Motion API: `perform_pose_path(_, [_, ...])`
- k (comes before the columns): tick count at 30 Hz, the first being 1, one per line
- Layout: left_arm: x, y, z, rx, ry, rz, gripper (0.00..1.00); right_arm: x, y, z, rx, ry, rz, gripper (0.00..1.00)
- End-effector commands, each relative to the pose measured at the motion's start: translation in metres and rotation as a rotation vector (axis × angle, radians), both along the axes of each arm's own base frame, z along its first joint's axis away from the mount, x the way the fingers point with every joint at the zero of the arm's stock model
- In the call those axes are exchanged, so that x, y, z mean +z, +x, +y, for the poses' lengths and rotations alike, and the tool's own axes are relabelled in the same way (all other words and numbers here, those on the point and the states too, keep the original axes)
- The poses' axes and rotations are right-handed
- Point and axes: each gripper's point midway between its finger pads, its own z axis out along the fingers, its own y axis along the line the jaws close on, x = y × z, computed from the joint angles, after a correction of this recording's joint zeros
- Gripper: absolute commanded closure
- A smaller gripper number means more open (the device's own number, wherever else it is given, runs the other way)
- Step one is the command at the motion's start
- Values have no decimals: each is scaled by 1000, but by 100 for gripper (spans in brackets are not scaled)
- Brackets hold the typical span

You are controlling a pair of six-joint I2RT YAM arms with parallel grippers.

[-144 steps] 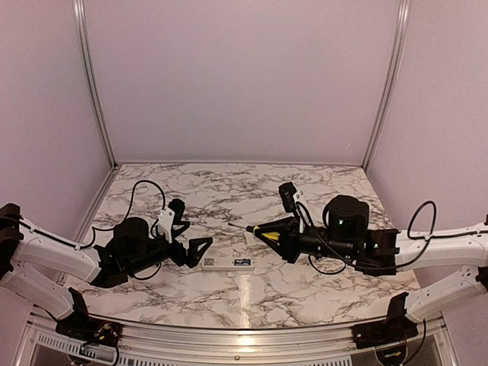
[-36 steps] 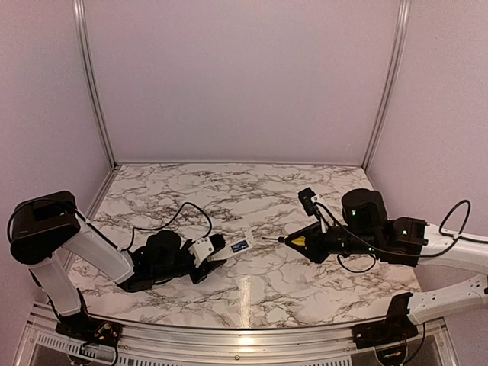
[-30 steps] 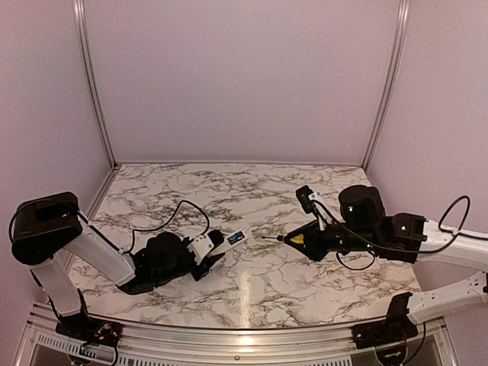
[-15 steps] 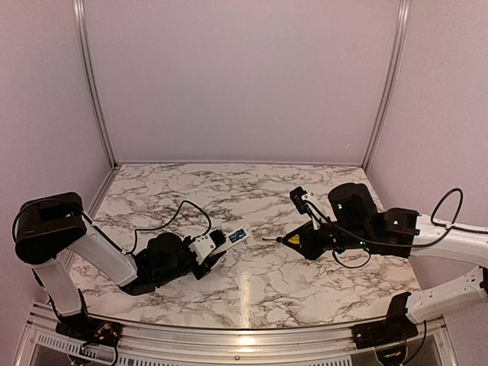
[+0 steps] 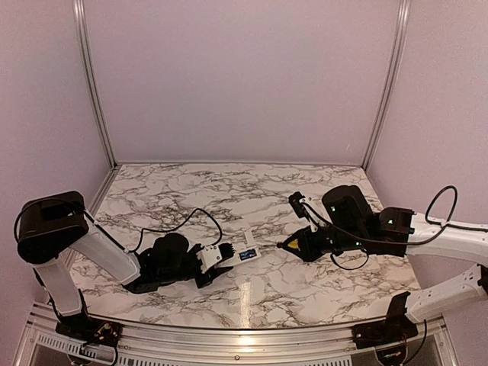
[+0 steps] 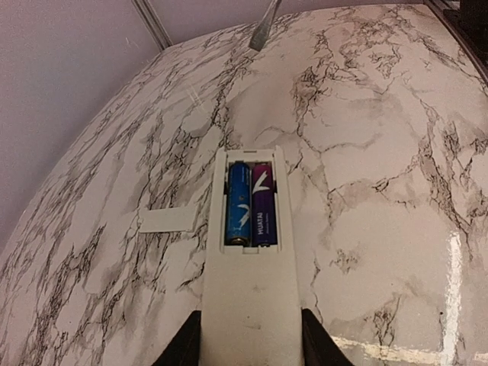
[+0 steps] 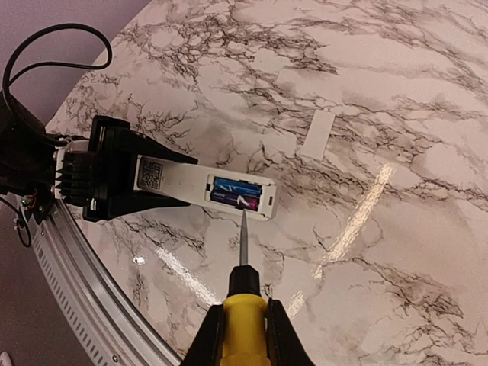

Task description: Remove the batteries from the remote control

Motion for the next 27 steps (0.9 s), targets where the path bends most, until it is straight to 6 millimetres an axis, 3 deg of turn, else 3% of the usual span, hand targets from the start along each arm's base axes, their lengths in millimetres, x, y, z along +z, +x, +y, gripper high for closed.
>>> perform_pose_path(1, [8,-14,-11,-101,1,8,100,3,0,1,-53,23,52,100])
perform_pose_path(7, [-3,-18,-9,-122,36,-2,100,-6,-3,0,-101,26,126,100])
perform_pose_path(12, [-1,-24,-4,-139,37,-51,100,-17,-7,3,-121,19,191,100])
perform_pose_path(27, [-14,-20,1,-103,97,-83,100,-38,-8,31,-108,1,273,100])
